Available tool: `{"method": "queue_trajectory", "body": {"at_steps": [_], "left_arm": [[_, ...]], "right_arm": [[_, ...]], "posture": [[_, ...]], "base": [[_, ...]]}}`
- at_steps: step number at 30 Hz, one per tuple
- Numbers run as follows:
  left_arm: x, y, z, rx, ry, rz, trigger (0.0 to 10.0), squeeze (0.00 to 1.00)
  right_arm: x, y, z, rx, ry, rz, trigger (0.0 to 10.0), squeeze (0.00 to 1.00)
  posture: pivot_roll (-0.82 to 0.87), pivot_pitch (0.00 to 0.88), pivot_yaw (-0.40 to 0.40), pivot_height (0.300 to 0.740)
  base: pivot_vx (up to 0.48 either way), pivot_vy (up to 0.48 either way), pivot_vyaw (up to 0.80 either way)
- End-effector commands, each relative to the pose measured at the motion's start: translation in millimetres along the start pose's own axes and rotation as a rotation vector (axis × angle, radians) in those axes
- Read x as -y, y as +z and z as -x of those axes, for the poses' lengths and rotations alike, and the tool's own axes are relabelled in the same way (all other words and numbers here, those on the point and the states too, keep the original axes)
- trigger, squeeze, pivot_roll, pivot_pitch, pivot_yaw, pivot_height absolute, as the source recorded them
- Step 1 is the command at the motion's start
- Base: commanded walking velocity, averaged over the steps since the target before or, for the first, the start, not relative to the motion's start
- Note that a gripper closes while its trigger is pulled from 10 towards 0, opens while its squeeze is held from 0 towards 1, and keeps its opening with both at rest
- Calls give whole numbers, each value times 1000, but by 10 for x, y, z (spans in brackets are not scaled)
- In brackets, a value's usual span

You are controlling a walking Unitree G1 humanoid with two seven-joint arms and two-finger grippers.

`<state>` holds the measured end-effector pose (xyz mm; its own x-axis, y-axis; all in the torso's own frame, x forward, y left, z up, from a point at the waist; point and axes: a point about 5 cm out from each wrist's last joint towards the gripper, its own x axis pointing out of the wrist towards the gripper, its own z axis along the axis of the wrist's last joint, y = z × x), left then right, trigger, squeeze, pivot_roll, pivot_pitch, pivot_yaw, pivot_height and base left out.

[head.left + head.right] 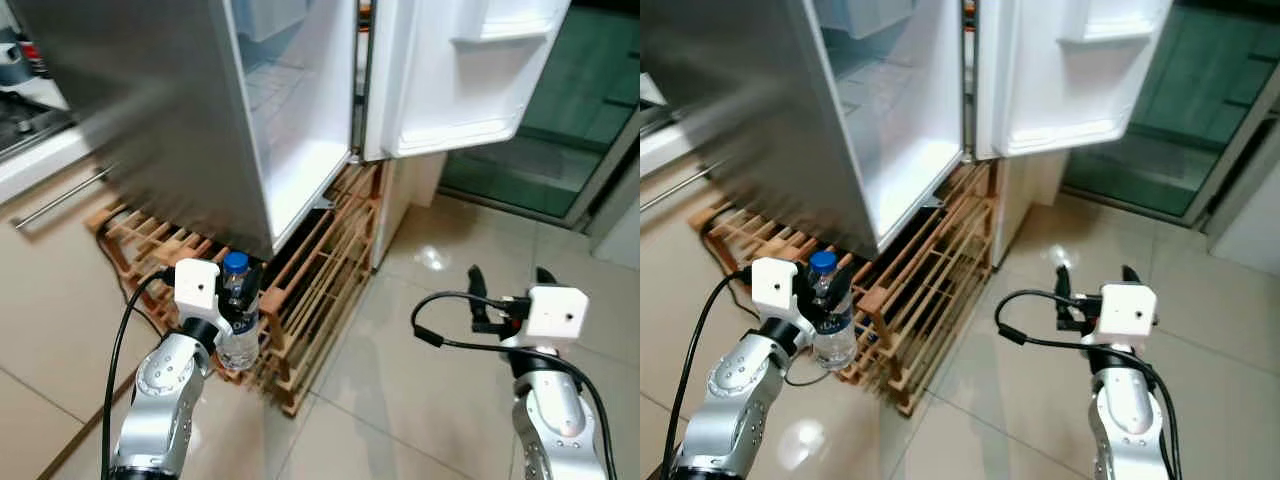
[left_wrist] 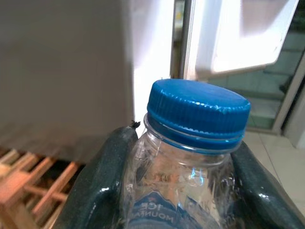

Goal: Restocking fridge

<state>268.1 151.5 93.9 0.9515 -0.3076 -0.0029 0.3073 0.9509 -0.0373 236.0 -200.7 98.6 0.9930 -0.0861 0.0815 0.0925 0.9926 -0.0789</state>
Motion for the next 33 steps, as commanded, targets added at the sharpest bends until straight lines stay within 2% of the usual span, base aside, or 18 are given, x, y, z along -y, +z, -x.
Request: {"method": "queue_trajectory", "body": {"at_steps": [1, 7, 15, 22, 26, 27, 28, 33], "left_arm": [[83, 107, -110, 30, -13, -4, 10000, 0], [-12, 104, -208, 10, 64, 66, 10000, 0], [65, 121, -340, 0, 46, 54, 10000, 0], [28, 105, -435, -20, 81, 29, 10000, 0], [-10, 39, -472, -83, 132, -12, 10000, 0], [0, 61, -469, -58, 118, 3, 10000, 0], [10, 91, -464, -39, 93, -18, 10000, 0], [11, 99, -475, -34, 94, -27, 10000, 0]], "right_arm": [[39, 21, -47, -3, -15, 5, 10000, 0], [0, 19, -51, -8, 7, -6, 10000, 0], [1, -14, -41, -30, 8, -9, 10000, 0], [5, -63, -12, -53, 4, -15, 10000, 0], [7, -98, 8, -68, 0, -21, 10000, 0], [9, -103, 11, -71, -1, -21, 10000, 0], [15, -108, 16, -71, -3, -27, 10000, 0], [18, -115, 21, -73, -5, -17, 10000, 0]], "posture": [[-92, 0, 66, 740], [-97, 0, 66, 740], [-106, 0, 65, 740], [-108, 0, 68, 740], [-107, 0, 68, 740], [-107, 0, 68, 740], [-107, 0, 68, 740], [-109, 0, 65, 740]], "base": [[0, -446, 0], [0, -435, 0], [120, -418, 0], [244, -409, 0], [127, -202, 0], [0, 0, 0], [266, -394, 0], [308, -361, 389]]}}
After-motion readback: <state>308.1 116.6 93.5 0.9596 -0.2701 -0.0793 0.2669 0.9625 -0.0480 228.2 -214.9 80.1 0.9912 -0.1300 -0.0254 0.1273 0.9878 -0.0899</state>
